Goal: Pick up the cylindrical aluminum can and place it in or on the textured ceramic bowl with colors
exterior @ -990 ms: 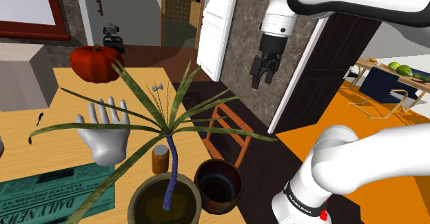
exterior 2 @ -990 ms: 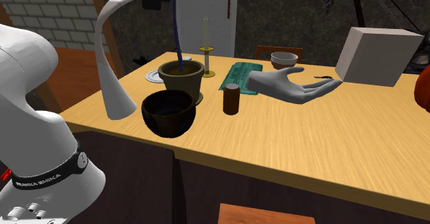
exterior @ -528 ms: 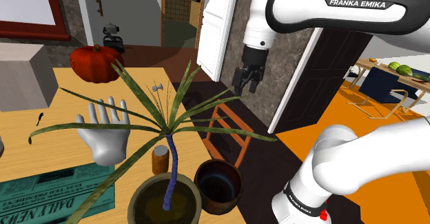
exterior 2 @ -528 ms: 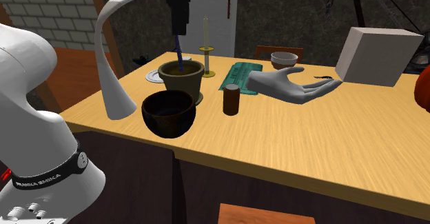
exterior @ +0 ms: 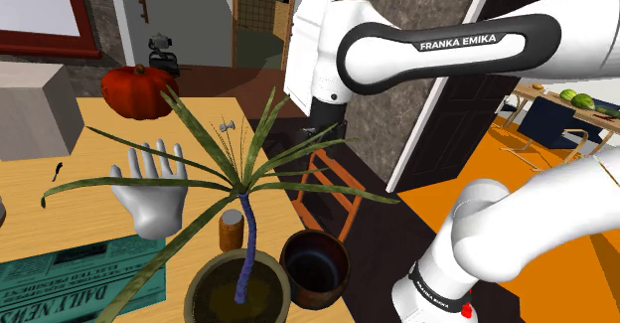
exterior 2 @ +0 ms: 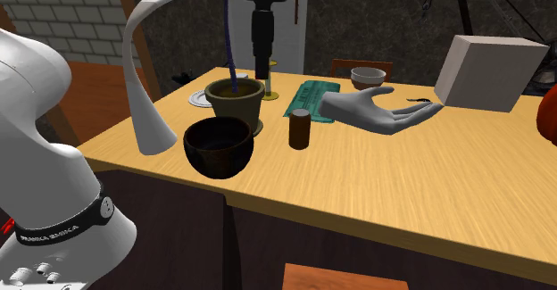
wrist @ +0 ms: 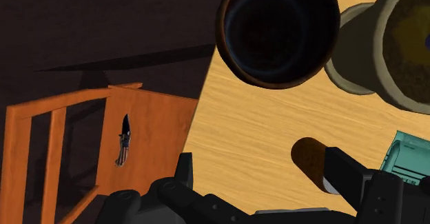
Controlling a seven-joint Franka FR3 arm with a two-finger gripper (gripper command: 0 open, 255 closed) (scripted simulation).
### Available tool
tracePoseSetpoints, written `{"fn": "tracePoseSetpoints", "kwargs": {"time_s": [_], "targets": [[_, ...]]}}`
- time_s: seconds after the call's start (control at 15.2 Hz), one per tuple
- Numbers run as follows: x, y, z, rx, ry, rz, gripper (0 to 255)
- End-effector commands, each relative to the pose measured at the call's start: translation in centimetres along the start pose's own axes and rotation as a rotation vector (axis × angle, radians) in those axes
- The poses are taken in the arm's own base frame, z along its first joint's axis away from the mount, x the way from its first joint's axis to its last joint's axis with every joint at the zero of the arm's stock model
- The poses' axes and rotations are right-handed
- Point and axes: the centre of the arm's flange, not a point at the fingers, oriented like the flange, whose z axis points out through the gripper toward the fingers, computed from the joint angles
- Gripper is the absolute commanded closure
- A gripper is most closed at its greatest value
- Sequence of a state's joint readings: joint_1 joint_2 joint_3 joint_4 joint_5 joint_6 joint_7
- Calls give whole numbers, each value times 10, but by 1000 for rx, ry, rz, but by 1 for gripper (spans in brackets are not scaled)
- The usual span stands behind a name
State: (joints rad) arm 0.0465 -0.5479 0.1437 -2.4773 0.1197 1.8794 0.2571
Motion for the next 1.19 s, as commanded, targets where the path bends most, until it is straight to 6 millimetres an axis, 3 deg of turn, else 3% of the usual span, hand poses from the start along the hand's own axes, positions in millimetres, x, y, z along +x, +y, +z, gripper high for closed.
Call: {"fn": "tracePoseSetpoints", "kwargs": {"time_s": [0.0, 1.12], "targets": [[13, -17, 17, -2, 8, 3, 0], [107, -162, 159, -27, 60, 27, 0]]}}
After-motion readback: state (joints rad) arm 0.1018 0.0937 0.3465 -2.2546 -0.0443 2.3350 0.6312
